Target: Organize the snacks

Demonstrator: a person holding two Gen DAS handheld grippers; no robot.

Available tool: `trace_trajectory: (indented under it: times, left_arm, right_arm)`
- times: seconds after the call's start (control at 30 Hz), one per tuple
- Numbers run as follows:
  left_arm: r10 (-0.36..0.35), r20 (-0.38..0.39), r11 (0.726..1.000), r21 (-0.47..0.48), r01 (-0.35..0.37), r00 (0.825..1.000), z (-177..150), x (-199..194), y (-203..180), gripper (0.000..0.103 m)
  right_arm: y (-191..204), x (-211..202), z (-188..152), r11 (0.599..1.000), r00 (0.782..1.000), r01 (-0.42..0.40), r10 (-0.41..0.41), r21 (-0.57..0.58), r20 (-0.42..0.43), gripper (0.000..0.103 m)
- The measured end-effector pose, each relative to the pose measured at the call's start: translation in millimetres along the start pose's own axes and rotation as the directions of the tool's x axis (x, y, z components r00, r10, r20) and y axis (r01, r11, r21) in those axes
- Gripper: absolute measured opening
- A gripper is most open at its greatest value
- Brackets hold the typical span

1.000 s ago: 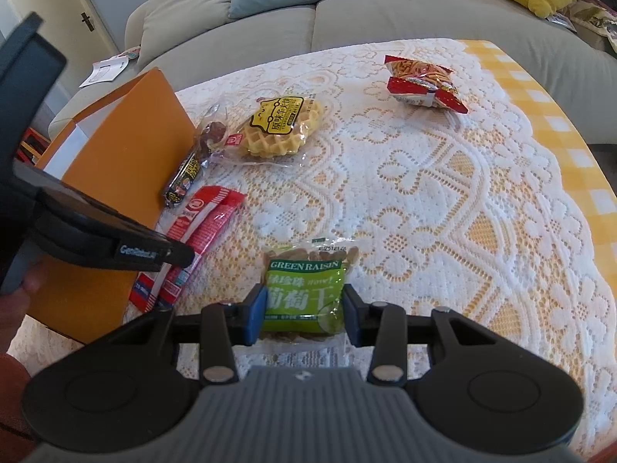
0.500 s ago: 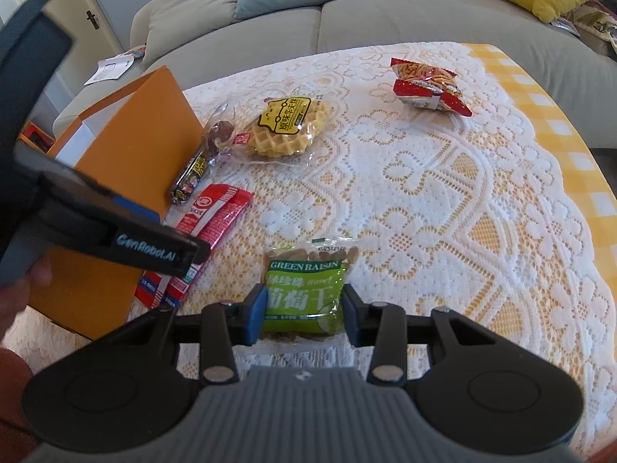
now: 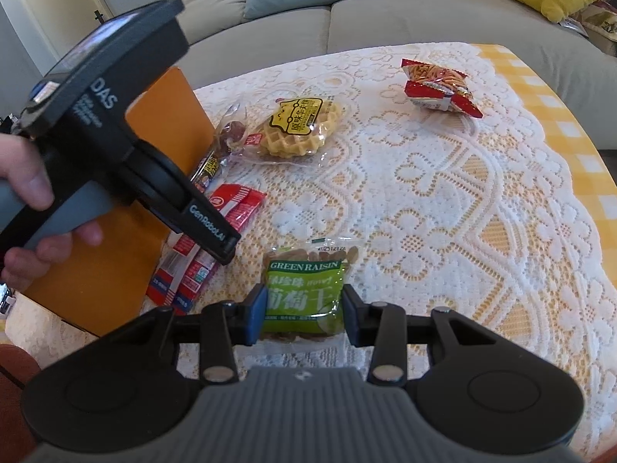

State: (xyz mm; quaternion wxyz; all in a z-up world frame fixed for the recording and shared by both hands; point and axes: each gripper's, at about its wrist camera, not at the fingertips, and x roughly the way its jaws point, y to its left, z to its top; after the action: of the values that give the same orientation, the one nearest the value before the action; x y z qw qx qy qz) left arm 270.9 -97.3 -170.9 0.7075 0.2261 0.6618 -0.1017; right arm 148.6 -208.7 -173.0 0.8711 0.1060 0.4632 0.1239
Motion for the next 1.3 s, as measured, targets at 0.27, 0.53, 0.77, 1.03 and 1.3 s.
trace_trajectory:
  times: [0.27, 0.53, 0.77, 1.03, 1.3]
  left_arm:
    - [-0.078, -0.019, 0.997, -0.014, 0.078, 0.997, 16, 5, 13, 0.074]
    - [-0.132, 0.023, 0.987, -0.086, 0.134, 0.991, 3, -1, 25, 0.052]
    - [-0.216, 0.059, 0.969, -0.114, 0.221, 0.975, -12, -7, 15, 0.052]
    - [-0.032, 0.104, 0.999, -0.018, 0.034, 0.994, -16, -12, -18, 0.076]
    - [-0.132, 0.107, 0.974, -0.169, 0.148, 0.986, -21, 5, 2, 0.081]
  right_arm:
    - [2, 0, 0, 1.000, 1.000, -0.012, 0.012, 0.002, -0.001, 0.040]
    - [3, -1, 0, 1.000, 1.000, -0.017, 0.017, 0.004, 0.007, 0.037]
    - [3, 0, 0, 1.000, 1.000, -0.016, 0.017, 0.006, -0.001, 0.036]
    - [-6, 6, -1, 0.998, 0.999, -0.001, 0.003, 0.059, -0.039, 0.036]
    - [-14, 16, -4, 0.995, 0.998, 0.020, -0.013, 0.098, -0.067, 0.062]
